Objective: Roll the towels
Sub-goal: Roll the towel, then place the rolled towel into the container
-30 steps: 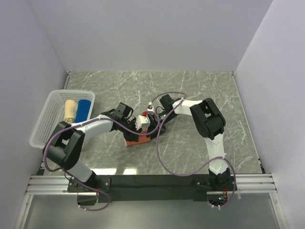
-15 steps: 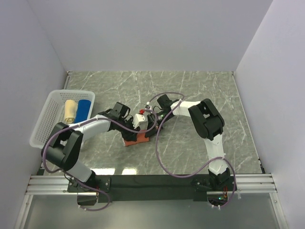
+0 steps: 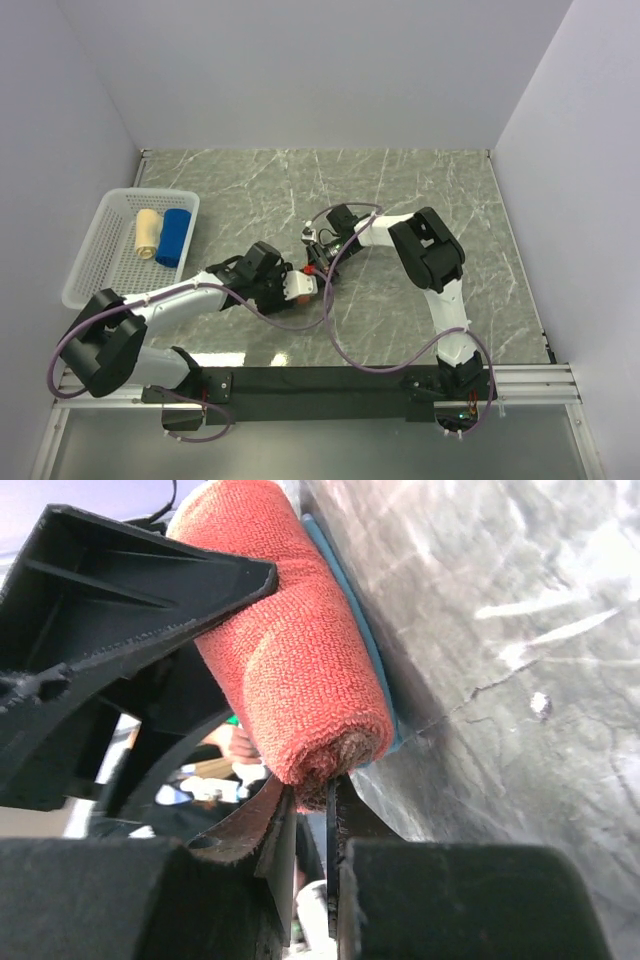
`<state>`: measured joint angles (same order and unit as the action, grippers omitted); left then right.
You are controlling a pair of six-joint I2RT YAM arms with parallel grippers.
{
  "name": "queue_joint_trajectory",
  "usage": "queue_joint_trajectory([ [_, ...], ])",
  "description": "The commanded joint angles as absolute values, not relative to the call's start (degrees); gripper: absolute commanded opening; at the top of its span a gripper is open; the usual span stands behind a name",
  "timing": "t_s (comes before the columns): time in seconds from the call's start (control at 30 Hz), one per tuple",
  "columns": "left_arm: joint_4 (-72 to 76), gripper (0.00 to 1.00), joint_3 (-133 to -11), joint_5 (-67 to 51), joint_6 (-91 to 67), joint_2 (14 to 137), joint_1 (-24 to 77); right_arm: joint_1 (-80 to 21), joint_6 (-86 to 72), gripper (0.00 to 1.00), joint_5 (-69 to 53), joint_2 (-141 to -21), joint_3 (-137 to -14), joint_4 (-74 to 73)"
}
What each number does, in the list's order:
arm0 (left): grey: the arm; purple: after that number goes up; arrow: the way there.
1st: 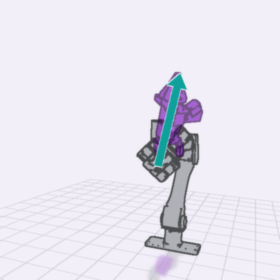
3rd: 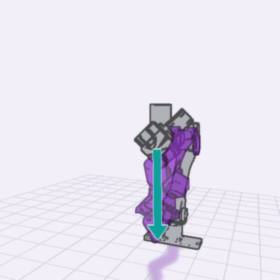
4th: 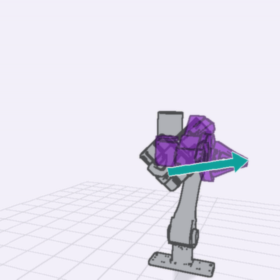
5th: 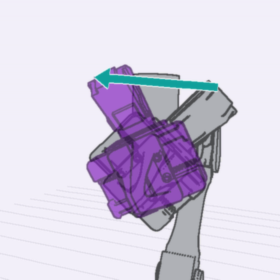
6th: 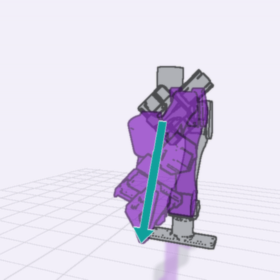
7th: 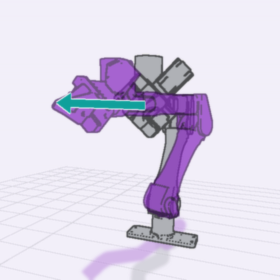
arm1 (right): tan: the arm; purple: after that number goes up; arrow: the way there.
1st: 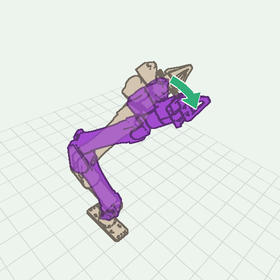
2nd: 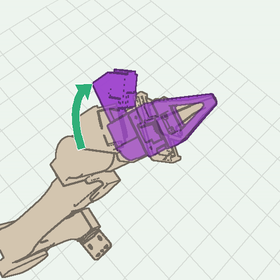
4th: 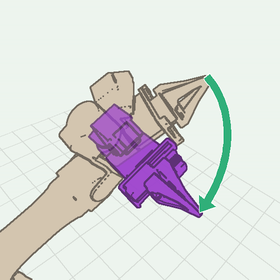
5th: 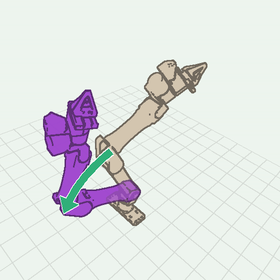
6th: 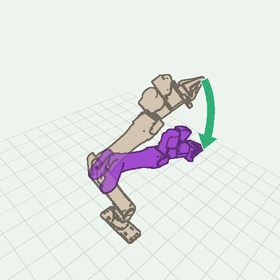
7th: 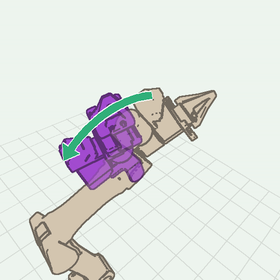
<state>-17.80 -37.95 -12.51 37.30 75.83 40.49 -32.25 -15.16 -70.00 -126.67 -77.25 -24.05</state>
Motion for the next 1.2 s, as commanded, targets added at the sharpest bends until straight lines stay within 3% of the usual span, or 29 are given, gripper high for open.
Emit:
queue_joint_trajectory([
  [0.0,-14.86,0.64,-36.48,-9.41,39.20,76.81,42.19,-32.08,-19.06,0.00,-74.87,-127.09,-76.47,-21.28],
  [0.3,-9.06,0.66,-34.28,-8.00,38.58,78.40,45.61,-31.29,-29.17,0.00,-78.83,-129.81,-74.27,-12.93],
  [0.4,-8.09,0.62,-33.49,-7.65,39.02,79.45,45.53,-31.20,-29.70,0.00,-79.80,-129.99,-73.92,-12.31],
  [0.53,-8.61,0.50,-33.75,-8.26,38.94,81.38,45.62,-31.20,-30.33,0.00,-82.61,-130.17,-74.00,-11.33],
  [0.63,-10.88,0.32,-35.33,-8.88,37.71,84.19,45.44,-31.29,-22.70,0.00,-84.81,-130.95,-78.29,-20.28],
  [0.67,-11.68,0.20,-35.94,-9.75,37.10,84.55,44.83,-31.29,-21.28,0.00,-85.42,-131.04,-78.92,-23.43],
  [0.7,-12.47,0.15,-37.34,-10.80,35.61,84.72,44.22,-31.12,-19.62,0.00,-86.30,-130.70,-79.19,-24.25],
  [0.77,-15.81,0.01,-39.10,-13.17,34.11,84.73,41.76,-30.50,-19.51,0.17,-85.52,-129.64,-79.19,-24.70],
  [0.8,-17.04,0.01,-40.94,-13.97,32.54,84.47,40.62,-29.54,-18.99,0.26,-84.47,-128.07,-79.10,-24.78],
  [0.83,-18.18,0.01,-42.00,-14.93,31.74,84.20,39.39,-28.92,-17.94,0.44,-81.94,-127.36,-79.71,-25.66],
  [0.87,-20.98,0.00,-43.14,-15.99,31.03,84.03,36.68,-28.39,-15.93,0.50,-80.87,-126.74,-80.50,-29.93],
  [0.93,-23.80,0.01,-47.01,-19.06,28.92,83.59,33.42,-26.99,-6.54,0.58,-75.63,-125.51,-82.87,-36.88],
  [1.07,-30.49,0.01,-54.56,-23.46,25.58,82.01,23.23,-25.32,5.96,0.58,-67.44,-123.32,-88.68,-51.83],
  [1.17,-33.92,0.00,-60.54,-24.78,23.12,80.42,17.00,-22.86,7.73,0.59,-65.05,-119.55,-87.89,-53.17],
])
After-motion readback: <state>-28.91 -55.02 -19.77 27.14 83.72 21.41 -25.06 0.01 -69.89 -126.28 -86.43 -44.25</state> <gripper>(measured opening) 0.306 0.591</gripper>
